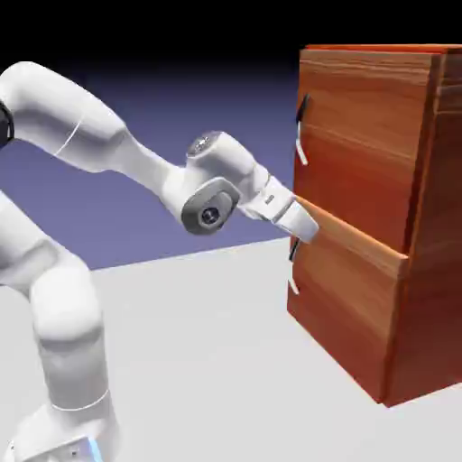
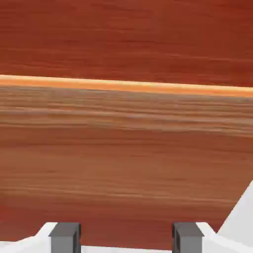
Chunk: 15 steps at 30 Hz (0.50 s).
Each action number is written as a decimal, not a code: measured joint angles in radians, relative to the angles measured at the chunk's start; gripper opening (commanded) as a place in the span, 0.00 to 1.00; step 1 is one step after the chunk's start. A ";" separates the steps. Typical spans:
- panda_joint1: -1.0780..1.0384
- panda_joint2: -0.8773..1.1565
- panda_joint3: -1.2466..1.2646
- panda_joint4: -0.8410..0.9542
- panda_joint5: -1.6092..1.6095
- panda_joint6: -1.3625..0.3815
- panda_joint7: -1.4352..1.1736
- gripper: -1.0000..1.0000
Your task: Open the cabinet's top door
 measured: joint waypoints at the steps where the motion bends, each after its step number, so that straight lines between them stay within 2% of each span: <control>1: -0.015 -0.006 0.018 0.011 0.043 0.002 -0.029 0.50; 15: -0.229 -0.093 0.271 0.171 0.652 0.028 -0.442 0.50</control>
